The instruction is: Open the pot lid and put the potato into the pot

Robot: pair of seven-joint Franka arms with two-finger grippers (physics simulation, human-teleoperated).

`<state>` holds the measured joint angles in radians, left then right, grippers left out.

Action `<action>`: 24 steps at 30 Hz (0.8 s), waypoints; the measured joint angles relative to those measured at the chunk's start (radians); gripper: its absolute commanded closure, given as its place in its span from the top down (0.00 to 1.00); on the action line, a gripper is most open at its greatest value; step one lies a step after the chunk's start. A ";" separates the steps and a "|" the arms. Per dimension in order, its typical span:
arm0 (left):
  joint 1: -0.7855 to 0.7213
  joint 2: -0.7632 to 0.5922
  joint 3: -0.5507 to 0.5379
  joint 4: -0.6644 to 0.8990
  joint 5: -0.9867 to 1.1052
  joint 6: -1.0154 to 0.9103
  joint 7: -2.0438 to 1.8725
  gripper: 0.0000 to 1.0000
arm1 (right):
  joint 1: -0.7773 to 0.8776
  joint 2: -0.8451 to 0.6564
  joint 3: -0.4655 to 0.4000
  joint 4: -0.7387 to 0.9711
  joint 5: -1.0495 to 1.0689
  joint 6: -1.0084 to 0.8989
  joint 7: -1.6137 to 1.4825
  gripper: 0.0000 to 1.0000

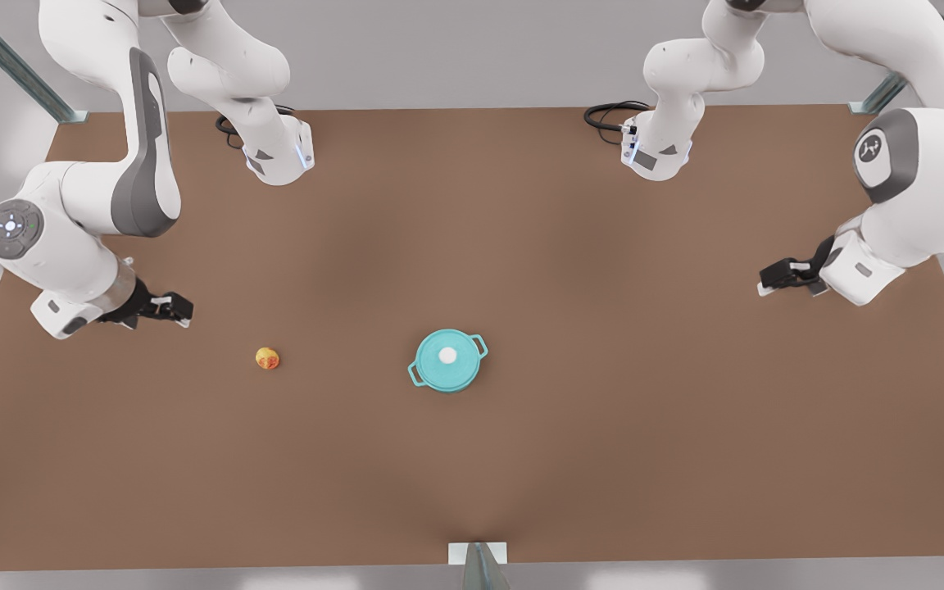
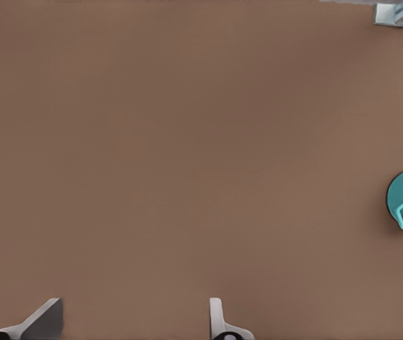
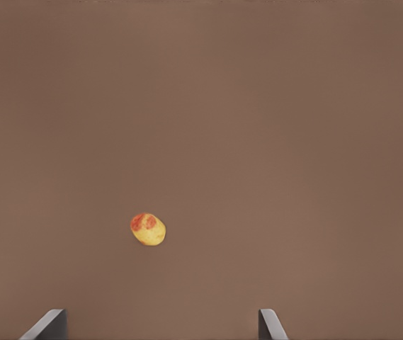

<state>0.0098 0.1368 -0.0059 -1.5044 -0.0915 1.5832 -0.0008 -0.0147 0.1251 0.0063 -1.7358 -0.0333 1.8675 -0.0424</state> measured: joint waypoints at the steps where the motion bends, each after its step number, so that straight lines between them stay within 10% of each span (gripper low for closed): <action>1: -0.005 0.005 0.002 0.002 0.003 0.007 0.002 1.00 | 0.000 0.000 0.000 0.000 0.000 0.011 -0.002 1.00; 14: -0.190 0.231 -0.004 0.130 0.017 0.065 -0.010 1.00 | 0.241 0.055 0.024 0.052 -0.008 0.042 -0.031 1.00; 24: -0.781 0.448 -0.004 0.213 0.042 0.229 -0.330 1.00 | 0.175 0.117 0.014 -0.152 -0.016 0.204 -0.279 1.00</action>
<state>-0.7708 0.5848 -0.0099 -1.2910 -0.0498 1.8126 -0.3306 0.1605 0.2423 0.0202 -1.8876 -0.0489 2.0718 -0.3214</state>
